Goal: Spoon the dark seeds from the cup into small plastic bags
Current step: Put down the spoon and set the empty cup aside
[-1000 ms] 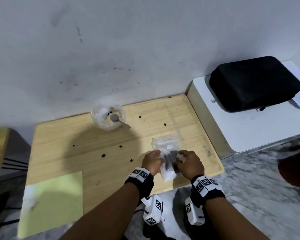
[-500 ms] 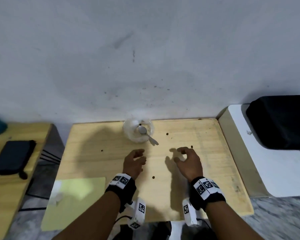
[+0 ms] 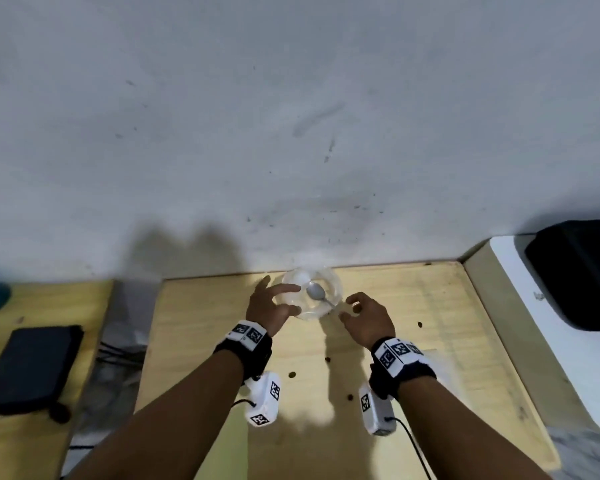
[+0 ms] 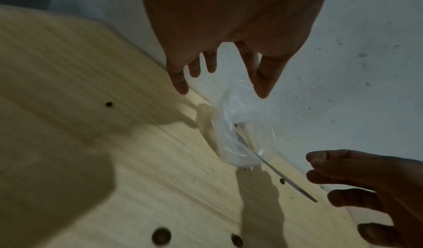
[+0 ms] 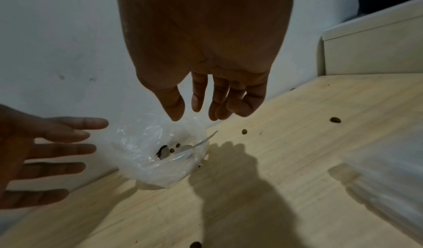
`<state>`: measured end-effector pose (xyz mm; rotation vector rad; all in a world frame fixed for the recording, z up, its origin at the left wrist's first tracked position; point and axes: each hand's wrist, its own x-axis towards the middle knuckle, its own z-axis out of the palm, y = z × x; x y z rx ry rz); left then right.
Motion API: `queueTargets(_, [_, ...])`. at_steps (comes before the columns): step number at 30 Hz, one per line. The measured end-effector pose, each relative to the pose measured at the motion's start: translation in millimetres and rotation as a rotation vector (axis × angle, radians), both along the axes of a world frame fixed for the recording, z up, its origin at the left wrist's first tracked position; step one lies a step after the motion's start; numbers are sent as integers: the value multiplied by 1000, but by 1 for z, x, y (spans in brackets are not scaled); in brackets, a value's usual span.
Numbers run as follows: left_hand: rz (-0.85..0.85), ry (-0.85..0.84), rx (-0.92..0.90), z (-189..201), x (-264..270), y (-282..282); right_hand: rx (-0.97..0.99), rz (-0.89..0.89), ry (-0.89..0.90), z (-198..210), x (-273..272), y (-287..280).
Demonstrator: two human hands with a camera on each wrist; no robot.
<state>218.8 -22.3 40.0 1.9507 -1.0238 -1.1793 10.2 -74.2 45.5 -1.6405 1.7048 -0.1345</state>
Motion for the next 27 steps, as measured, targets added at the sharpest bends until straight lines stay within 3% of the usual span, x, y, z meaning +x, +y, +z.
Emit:
queueTargets(5, [-161,-92,18,-15,-9,-21,69,35,35,-8,14,-10])
queueTargets(13, [-228,-306,63,-45,-24,-43,98,9,-40,-19,14,-31])
queueTargets(17, [-178,-375,84,-47,-29,-49,158,-115,-160,-16,-4,-43])
queueTargets(22, [-145,-390,129,-48,-31,-55,287,-363,-433,-3,-51,-52])
queueTargets(27, [-116,-403,130,-51,-35,-58,272,-601,-488,-14,-109,-46])
